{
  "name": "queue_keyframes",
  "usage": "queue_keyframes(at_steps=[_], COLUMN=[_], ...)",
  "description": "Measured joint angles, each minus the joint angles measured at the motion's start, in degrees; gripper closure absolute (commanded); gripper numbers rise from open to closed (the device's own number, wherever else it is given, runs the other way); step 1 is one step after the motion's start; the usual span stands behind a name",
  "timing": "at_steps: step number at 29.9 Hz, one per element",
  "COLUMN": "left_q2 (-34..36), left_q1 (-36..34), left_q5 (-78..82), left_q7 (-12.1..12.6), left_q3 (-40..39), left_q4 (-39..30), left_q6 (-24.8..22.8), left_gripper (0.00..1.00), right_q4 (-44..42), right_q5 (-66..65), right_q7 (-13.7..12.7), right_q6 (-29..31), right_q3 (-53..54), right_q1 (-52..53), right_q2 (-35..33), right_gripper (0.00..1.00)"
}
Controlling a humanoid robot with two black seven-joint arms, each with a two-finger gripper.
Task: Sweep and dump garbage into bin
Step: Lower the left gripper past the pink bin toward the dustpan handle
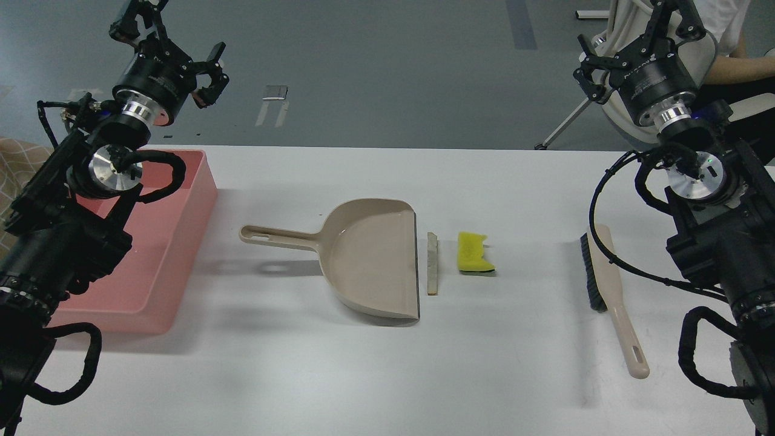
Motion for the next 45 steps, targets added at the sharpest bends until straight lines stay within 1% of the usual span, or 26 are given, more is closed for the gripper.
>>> queue_keyframes(at_steps=[9,11,15,17,22,31,35,39,45], left_q2=[0.29,0.3,0.53,0.64,2.38,8.42,11.84,13.11,14.89], left_q1=[-0.33,-0.45,-0.6,-0.29,2.04,17.1,25.32,34.23,48.69], left_q5=[3.71,5.38,6.32,6.42,5.89,5.54,5.46,5.38,5.9], left_q7=[-0.31,-1.13,-4.46,-4.96,-5.21,-5.33,-5.49,-4.8,-5.29], left_q3=[0.08,0.03,0.01,0.01,-0.01,-1.71,-4.63,-7.75,-10.36], left_q4=[0.75,0.76,0.22,-1.06,-6.68,-27.44,-35.44,-44.71,-53.54], left_q6=[-0.09,-0.09,0.29,0.34,0.46,2.85,3.05,4.42,6.01], left_gripper=[0.02,0.02,0.02,0.02,0.02,0.02,0.02,0.02,0.02], right_q4=[-0.12,-0.12,0.1,0.39,0.68,0.76,0.9,0.97,1.82], right_q5=[-0.06,-0.12,-0.14,-0.13,-0.04,0.01,0.02,0.02,-0.06], right_q7=[-0.05,-0.05,0.04,0.22,0.4,0.53,0.61,0.83,1.73], right_q6=[-0.08,-0.37,-0.62,-0.61,-0.18,-0.13,-0.06,-0.05,-0.12], right_q3=[0.0,-0.05,-0.07,-0.07,0.0,0.07,0.16,0.16,0.17], right_q1=[0.16,0.2,0.25,0.19,-0.19,-1.78,-2.62,-2.95,-3.61], right_q2=[-0.68,-0.72,-0.97,-1.46,-2.73,-3.15,-3.22,-3.21,-3.23], right_gripper=[0.0,0.0,0.0,0.0,0.0,0.0,0.0,0.0,0.0])
